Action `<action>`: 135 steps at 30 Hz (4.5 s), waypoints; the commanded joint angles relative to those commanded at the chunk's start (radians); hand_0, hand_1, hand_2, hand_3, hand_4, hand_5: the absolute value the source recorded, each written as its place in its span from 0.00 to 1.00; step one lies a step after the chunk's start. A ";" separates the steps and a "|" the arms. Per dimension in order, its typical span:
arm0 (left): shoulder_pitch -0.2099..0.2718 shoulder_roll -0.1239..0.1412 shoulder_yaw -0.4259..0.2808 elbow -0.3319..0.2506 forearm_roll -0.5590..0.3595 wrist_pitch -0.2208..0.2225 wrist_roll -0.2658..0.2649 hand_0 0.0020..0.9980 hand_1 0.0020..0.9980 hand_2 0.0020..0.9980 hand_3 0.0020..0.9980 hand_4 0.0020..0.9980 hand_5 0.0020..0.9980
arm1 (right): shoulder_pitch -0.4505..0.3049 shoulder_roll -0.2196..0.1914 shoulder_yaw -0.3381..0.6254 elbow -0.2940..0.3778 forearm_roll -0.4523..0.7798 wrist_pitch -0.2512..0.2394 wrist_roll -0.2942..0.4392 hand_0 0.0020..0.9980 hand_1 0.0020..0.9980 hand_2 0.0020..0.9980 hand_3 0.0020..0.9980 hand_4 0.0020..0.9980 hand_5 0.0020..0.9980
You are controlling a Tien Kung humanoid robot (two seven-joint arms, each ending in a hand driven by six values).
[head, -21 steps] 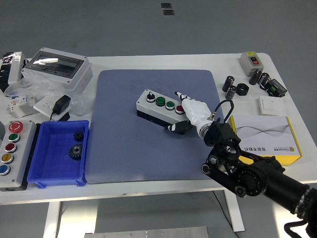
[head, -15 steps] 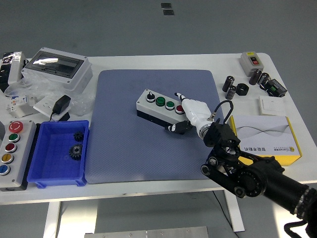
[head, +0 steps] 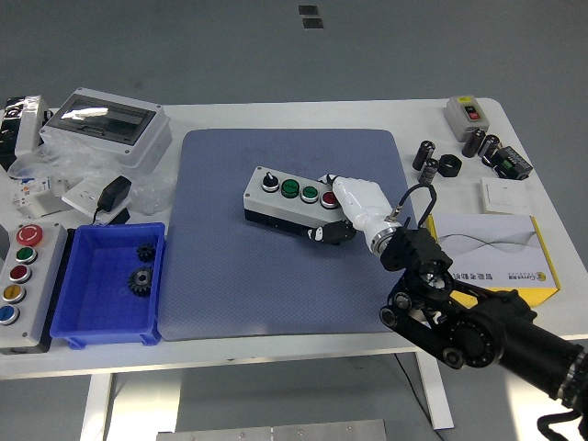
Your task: Pick up the button,place it on the desk,press the button,press the button
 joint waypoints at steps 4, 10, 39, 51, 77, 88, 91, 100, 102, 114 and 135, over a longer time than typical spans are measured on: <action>0.000 -0.003 -0.001 0.000 -0.001 0.001 -0.004 0.63 0.59 0.53 0.59 0.62 0.13 | -0.040 -0.078 0.043 0.099 0.091 0.062 0.097 0.06 0.27 0.35 0.44 0.35 0.00; 0.006 -0.005 -0.008 0.000 0.005 0.003 -0.006 0.63 0.59 0.53 0.59 0.63 0.14 | -0.091 -0.210 0.067 0.268 0.146 0.094 0.232 0.06 0.29 0.38 0.47 0.42 0.00; 0.000 -0.010 -0.007 0.000 0.011 0.001 -0.009 0.63 0.59 0.53 0.59 0.63 0.15 | -0.113 -0.153 -0.007 0.146 -0.091 0.076 0.164 0.79 0.74 0.72 0.71 0.42 0.00; 0.001 -0.009 -0.007 0.000 0.012 0.000 -0.008 0.63 0.60 0.53 0.59 0.63 0.15 | -0.115 -0.162 -0.003 0.151 -0.054 0.080 0.183 0.90 0.84 0.83 0.87 0.49 0.02; 0.003 -0.010 0.000 0.000 0.005 -0.003 -0.005 0.63 0.60 0.53 0.59 0.64 0.16 | -0.122 -0.215 0.037 0.236 0.149 0.208 0.215 0.94 0.93 0.99 1.00 0.59 0.02; 0.004 -0.010 0.001 0.000 0.005 -0.005 -0.005 0.63 0.60 0.53 0.59 0.64 0.16 | -0.107 -0.226 0.008 0.227 0.078 0.183 0.214 0.97 0.94 1.00 1.00 0.62 0.04; 0.003 -0.010 0.002 0.000 0.005 -0.005 -0.004 0.63 0.60 0.53 0.59 0.64 0.16 | -0.106 -0.226 0.006 0.223 0.079 0.179 0.216 0.97 0.94 1.00 1.00 0.62 0.04; 0.001 -0.010 0.003 0.000 0.006 -0.006 -0.005 0.63 0.60 0.53 0.59 0.64 0.16 | -0.073 -0.255 -0.025 0.208 0.052 0.187 0.219 0.96 0.95 1.00 1.00 0.65 0.05; 0.001 -0.009 0.003 0.000 0.006 -0.006 -0.005 0.63 0.60 0.53 0.59 0.64 0.16 | -0.065 -0.264 -0.032 0.206 0.048 0.190 0.221 0.96 0.95 1.00 1.00 0.65 0.05; 0.002 -0.011 0.005 0.000 0.007 -0.008 -0.006 0.62 0.60 0.53 0.59 0.63 0.16 | -0.056 -0.290 -0.030 0.231 0.046 0.198 0.237 0.98 0.95 1.00 1.00 0.67 0.03; 0.009 -0.012 -0.010 0.000 0.017 -0.006 -0.003 0.62 0.60 0.52 0.59 0.63 0.15 | -0.122 -0.467 0.286 0.633 0.348 0.591 -0.034 0.99 0.95 1.00 1.00 0.68 0.04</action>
